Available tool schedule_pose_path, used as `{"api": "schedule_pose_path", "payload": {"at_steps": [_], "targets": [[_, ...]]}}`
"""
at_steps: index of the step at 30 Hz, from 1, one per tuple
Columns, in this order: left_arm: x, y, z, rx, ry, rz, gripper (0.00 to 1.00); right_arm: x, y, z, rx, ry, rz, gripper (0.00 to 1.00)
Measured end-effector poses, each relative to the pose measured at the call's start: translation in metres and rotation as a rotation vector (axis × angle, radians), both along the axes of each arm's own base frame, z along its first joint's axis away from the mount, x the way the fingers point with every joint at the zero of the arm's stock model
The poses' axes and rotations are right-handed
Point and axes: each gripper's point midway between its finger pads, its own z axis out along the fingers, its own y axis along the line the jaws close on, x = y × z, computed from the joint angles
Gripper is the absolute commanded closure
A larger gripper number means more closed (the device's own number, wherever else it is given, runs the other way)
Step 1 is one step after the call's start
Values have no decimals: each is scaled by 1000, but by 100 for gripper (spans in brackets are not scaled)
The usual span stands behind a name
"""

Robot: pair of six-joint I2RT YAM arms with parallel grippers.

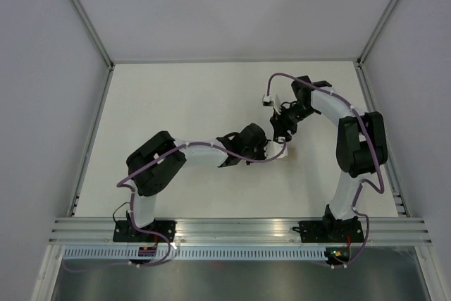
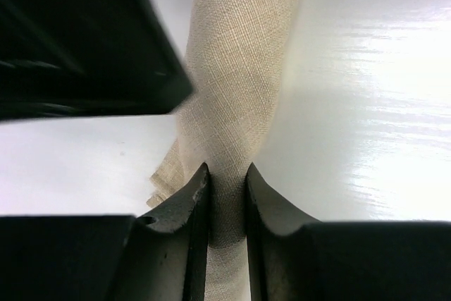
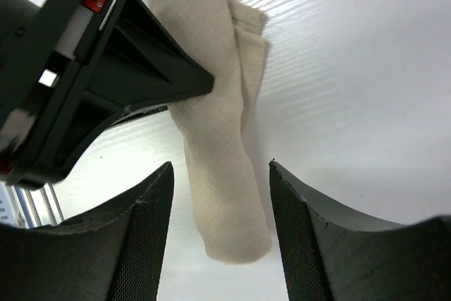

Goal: Fold the napkin, place the utensils inside, and roll it up
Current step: Roll the napkin at the center of the board.

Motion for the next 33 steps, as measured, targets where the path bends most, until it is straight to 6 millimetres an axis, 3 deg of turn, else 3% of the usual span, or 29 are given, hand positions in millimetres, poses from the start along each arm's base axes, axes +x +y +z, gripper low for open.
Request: {"api": "schedule_pose_path", "payload": {"at_steps": [5,8,14,19,23,33], "targets": [[3,1,1,-17,128,19,83,20,-15,36,80,-88,-124,37],[6,1,2,-28,204,35,82,29,-33,49,123,-146,-224,37],[9,1,2,-35,347,50,82,20,-65,59,156,-289,-351,34],[11,0,2,-38,462,51,81,-6,-62,62,170,-425,-316,30],[11,0,2,-36,526,51,81,-15,-57,58,159,-494,-263,30],[1,-1,0,-31,625,36,82,-52,-12,9,63,-606,-33,29]]}}
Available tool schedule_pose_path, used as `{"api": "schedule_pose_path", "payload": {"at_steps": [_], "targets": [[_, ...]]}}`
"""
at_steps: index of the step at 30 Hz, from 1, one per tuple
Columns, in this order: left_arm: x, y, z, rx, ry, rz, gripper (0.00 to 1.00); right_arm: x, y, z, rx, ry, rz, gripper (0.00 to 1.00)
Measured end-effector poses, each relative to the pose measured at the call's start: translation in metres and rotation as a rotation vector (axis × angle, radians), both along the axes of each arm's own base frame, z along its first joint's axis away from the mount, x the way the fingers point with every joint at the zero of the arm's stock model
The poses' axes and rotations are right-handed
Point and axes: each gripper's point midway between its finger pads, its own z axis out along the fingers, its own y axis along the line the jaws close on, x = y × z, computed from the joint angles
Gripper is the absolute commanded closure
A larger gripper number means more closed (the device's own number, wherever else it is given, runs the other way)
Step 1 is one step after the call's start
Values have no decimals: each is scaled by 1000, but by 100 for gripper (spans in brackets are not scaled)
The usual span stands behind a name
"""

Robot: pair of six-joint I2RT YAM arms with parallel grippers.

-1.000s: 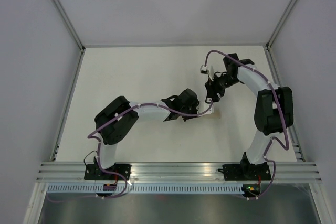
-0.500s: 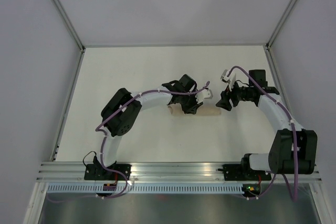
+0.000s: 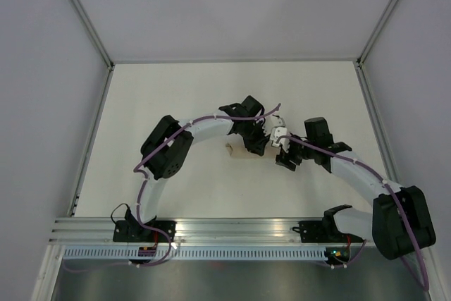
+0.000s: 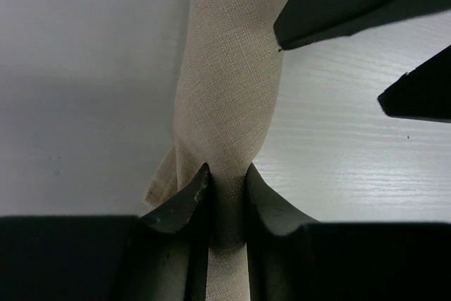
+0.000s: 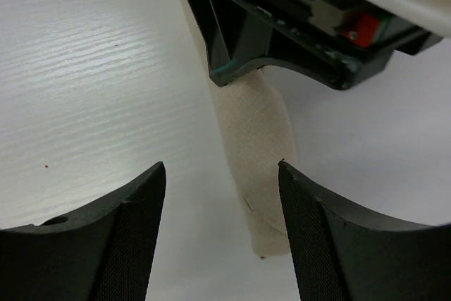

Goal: Fold the napkin, place the utensils inside, and roll it up
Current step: Roll the napkin at the center of the board.

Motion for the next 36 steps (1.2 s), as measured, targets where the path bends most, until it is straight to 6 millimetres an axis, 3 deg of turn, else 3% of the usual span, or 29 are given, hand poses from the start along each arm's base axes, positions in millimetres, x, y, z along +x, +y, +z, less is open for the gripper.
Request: {"api": "schedule_pose_path", "payload": {"at_steps": [11,23,28,36], "targets": [[-9,-4,-1,1,99,-21,81,14,21,-9,-109,-172,53,28],[-10,-5,-1,-5,150,-27,80,8,31,-43,-226,-158,117,30],[-10,-4,0,-4,156,-22,76,12,31,-48,-252,-174,119,45],[-13,-1,1,-6,190,-17,59,17,31,-48,-264,-194,112,73]]}}
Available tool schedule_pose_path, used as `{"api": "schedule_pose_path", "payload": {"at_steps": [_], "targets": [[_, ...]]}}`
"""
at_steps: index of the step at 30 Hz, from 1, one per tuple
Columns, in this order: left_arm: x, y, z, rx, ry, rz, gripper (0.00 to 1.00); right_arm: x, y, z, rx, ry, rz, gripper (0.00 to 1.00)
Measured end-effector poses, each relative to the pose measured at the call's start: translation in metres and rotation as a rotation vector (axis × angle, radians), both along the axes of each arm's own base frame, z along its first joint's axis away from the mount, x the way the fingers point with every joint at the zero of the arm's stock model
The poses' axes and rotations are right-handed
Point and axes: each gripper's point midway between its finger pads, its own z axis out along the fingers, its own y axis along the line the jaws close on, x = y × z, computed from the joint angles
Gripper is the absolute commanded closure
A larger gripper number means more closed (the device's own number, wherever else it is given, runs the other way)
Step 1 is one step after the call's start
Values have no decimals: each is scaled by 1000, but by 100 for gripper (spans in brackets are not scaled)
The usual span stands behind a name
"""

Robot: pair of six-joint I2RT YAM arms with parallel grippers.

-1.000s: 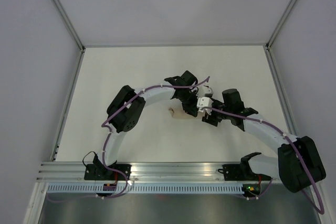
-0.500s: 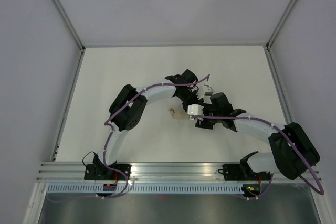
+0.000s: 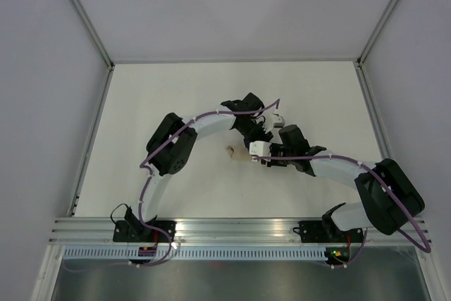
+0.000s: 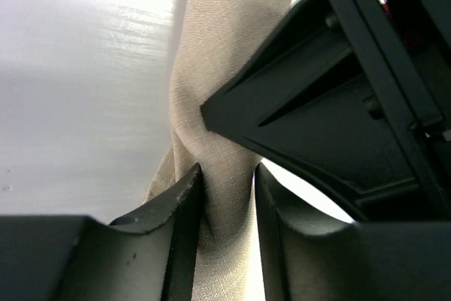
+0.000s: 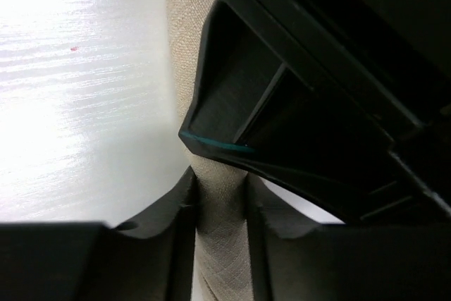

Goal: Fold the napkin, place the utensils inside, and roll it up
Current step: Roll the napkin at the center of the board.

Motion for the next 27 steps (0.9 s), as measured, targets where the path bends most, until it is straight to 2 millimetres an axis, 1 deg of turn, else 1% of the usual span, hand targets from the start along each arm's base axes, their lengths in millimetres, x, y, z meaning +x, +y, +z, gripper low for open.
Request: {"api": "schedule_pose_path", "payload": {"at_steps": [1,2,5,12,15,18,22,25,27], "targets": [[0,1,0,1,7,5,57,0,0,0,-2,1,0,75],[2,2,1,1,11,11,55,0,0,0,-4,1,1,80],[4,5,2,-2,33,32,52,0,0,-1,-10,12,1,84],[21,17,6,-2,67,109,50,3,2,-1,-29,58,-9,86],[30,23,14,-13,67,148,50,4,3,-1,-37,91,-20,86],[42,29,32,-50,43,196,50,4,4,-1,-43,129,-34,87],[73,43,70,-136,-18,302,50,5,6,-3,-51,193,-64,88],[97,60,94,-187,-80,412,51,7,9,-3,-49,237,-94,88],[108,74,104,-196,-109,492,51,8,11,-3,-46,259,-113,88]]}}
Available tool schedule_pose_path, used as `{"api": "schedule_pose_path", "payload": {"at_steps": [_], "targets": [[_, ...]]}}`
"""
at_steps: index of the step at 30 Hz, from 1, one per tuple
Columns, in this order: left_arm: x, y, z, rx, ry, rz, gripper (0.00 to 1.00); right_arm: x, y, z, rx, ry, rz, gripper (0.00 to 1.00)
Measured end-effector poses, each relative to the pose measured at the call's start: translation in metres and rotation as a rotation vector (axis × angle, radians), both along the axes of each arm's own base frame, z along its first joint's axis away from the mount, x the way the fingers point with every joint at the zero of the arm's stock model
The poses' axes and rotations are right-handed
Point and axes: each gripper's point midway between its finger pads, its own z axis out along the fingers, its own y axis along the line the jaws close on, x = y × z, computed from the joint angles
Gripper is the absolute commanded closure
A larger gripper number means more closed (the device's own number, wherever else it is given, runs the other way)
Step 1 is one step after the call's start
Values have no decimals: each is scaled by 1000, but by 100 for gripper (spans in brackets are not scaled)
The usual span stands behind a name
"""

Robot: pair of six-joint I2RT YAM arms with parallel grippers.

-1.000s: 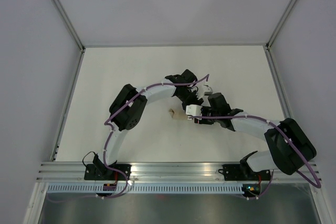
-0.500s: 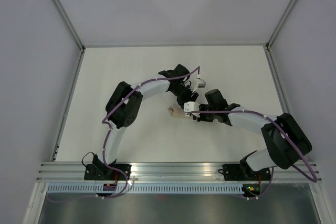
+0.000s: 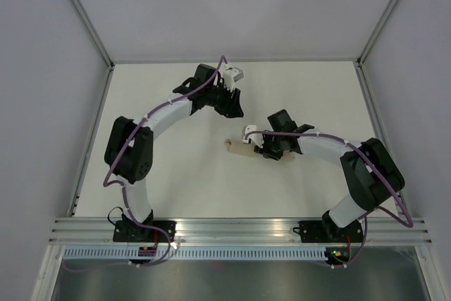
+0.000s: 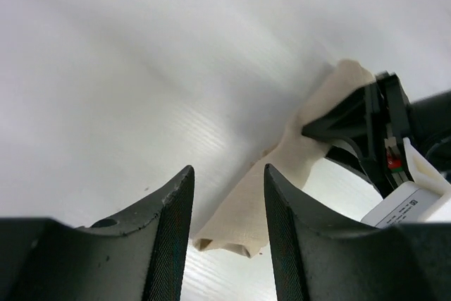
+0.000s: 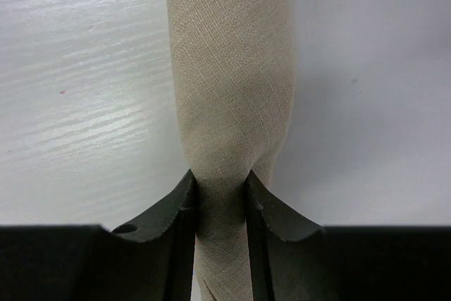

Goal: Fold the napkin, place the utensils inside, and roll it up
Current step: Roll the napkin at the center of the board.

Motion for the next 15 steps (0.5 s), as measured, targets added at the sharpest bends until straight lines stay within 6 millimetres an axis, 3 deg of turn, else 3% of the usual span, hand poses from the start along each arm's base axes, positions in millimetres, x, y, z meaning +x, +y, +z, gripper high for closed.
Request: {"api": "schedule_pose_path", "payload": {"at_steps": [6,15], "targets": [[10,35,6,25,-3,318,51,4,6,-1,11,65,-64,88],[-27,87,-19,-26,149,770,52,15,22,-1,63,185,-161,89]]}}
